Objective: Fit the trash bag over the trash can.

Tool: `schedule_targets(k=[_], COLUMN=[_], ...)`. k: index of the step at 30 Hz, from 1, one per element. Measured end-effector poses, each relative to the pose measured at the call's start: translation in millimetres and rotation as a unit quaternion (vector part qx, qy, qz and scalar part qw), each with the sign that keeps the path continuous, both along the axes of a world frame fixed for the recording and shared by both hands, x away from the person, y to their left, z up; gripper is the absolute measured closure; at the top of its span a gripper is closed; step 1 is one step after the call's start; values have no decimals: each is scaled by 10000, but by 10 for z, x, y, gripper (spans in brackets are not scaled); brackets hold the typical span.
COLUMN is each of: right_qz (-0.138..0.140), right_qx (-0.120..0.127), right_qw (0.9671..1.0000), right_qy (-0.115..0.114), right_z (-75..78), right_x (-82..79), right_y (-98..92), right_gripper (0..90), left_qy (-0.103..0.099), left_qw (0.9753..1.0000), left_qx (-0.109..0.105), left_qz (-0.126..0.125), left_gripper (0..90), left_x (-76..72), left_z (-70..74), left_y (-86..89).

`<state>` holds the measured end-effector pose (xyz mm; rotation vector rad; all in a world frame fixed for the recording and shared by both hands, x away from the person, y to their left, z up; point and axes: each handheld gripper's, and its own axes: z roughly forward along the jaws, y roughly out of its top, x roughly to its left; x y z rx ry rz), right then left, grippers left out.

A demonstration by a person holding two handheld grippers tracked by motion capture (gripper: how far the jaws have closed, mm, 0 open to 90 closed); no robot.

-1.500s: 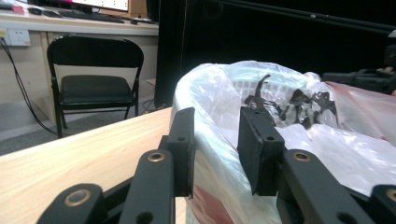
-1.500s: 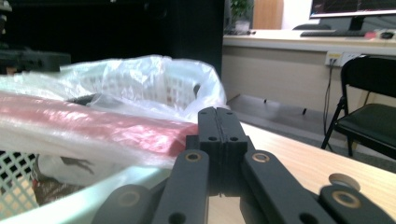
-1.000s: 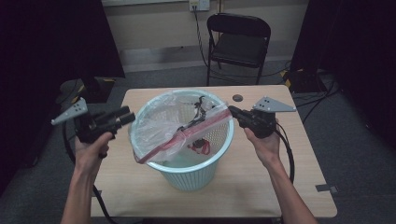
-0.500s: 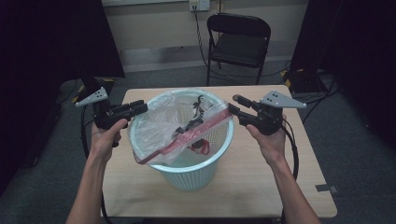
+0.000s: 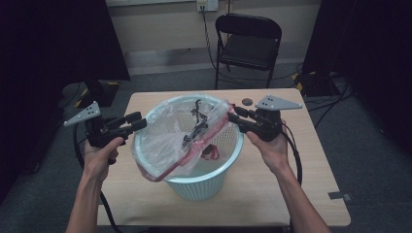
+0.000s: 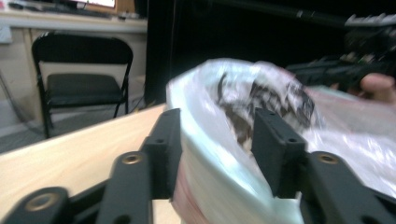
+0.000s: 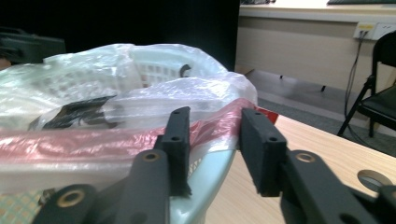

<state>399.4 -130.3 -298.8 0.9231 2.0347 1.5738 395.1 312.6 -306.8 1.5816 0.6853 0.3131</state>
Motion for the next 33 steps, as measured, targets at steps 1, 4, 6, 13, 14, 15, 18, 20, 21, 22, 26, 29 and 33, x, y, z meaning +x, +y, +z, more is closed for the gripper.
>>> schedule_targets(k=[1,4,6,13,14,15,18,20,21,22,26,29,33], right_qz=[32,209,300,373,317,310,276,348,370,389,385,321,487], right_qx=[-56,-212,-217,-111,-60,-18,152,155,134,87,-140,-189,-205], right_qw=[10000,9995,9992,9991,9993,9994,9993,9991,9991,9991,9991,9990,9981], right_qy=[-36,-115,-170,-164,-174,-170,-184,-185,-159,-114,82,247,316], right_z=[7,25,18,40,54,66,143,186,199,214,208,185,203], right_x=[34,208,333,472,475,481,516,552,569,598,649,660,620], right_y=[4,17,14,-40,-42,-45,-26,29,56,98,166,157,123], right_gripper=[679,710,730,601,581,567,521,511,506,506,498,519,633], left_qy=[32,135,229,171,168,172,156,102,112,99,111,222,190], left_qw=[10000,9998,9997,9997,9997,9997,9995,9995,9994,9995,9999,9996,9995], left_qx=[3,-66,17,32,32,52,111,192,177,139,-45,70,21], left_qz=[61,93,35,-196,-176,-162,-234,-243,-283,-250,-89,-155,-233], left_gripper=[498,474,481,657,653,653,652,655,658,641,513,525,642], left_x=[50,216,307,239,226,206,127,92,88,94,208,310,258], left_z=[1,-14,-37,-52,-52,-48,-27,-11,-6,-6,-7,-35,-54], left_y=[-8,-49,-104,-190,-189,-182,-142,-123,-111,-104,-113,-172,-198])
